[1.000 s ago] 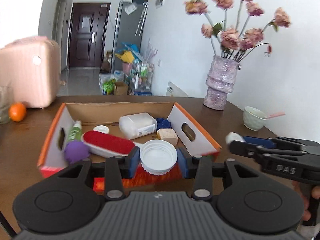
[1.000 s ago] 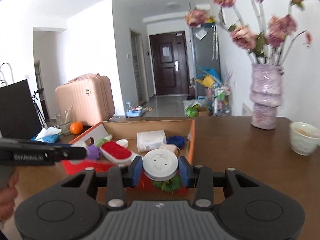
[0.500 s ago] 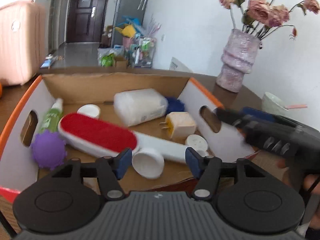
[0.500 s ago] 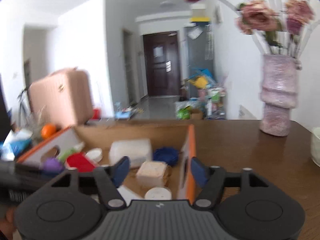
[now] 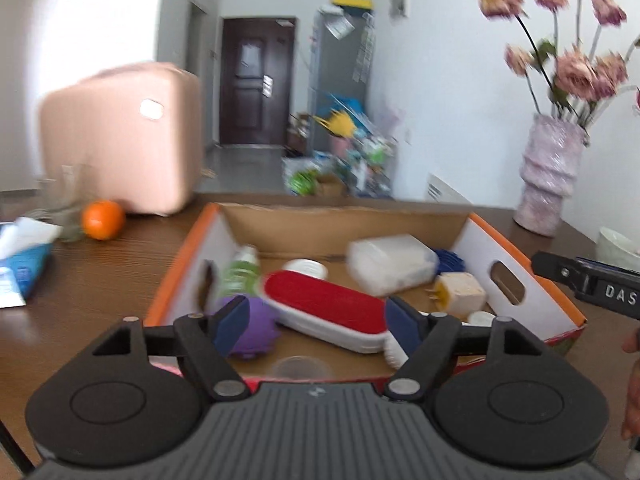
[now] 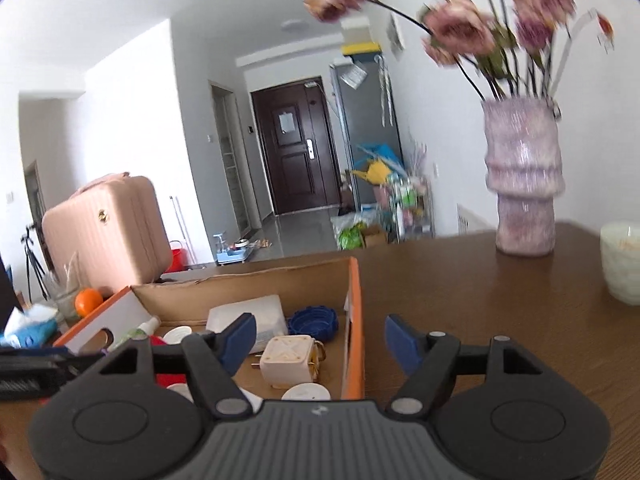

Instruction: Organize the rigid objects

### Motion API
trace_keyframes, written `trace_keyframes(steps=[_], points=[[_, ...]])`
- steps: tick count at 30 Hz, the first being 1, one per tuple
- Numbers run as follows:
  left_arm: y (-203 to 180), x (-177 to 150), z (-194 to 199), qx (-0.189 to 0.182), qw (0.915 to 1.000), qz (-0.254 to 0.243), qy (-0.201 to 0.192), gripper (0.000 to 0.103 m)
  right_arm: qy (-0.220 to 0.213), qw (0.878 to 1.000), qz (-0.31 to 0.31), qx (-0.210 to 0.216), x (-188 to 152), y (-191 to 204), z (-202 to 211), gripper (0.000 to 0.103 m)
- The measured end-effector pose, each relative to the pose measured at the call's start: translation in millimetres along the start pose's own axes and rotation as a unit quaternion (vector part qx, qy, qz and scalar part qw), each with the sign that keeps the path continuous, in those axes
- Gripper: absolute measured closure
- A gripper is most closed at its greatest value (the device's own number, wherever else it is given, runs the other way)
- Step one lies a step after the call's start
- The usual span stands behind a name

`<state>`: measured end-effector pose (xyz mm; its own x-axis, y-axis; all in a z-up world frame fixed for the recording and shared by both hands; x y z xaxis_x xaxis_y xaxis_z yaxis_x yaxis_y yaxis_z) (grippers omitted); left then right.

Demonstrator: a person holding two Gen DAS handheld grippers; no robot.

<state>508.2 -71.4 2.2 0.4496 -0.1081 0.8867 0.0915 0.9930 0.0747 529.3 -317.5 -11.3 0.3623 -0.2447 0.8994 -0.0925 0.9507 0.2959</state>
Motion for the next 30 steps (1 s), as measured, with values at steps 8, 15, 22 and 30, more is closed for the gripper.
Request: trace_keyframes(steps=[8, 15, 22, 30], points=[[21, -6, 78, 0.055, 0.9943, -0.032, -0.086, 0.004, -0.048, 0.995, 0.086, 0.022, -14, 56, 66, 0.011], [22, -17, 134, 0.048, 0.9901, -0.04, -0.126, 0.001, -0.051, 0.995, 0.079, 0.023, -22, 64, 118, 0.008], [22, -35, 186, 0.029, 0.9875, -0.039, -0.15, 0.0, -0.061, 0.996, 0.064, 0.009, -31, 66, 169, 0.006], [30, -70, 238, 0.023, 0.9883, -0.03, -0.148, 0.0, -0.043, 0.999, -0.001, 0.024, -65, 72, 232, 0.006]])
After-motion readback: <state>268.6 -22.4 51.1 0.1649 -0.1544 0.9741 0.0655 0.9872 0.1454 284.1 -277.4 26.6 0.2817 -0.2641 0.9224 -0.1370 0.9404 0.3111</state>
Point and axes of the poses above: each gripper's, at about its wrist camera, not at the fingertips, and z roughly against the way its jaws point, y to its left, x to its top, the point moved 3 cm from there along -z, roughly the way its jaws point, and after that the axes turned 8 degrees about -z, right-handed, at the moved point
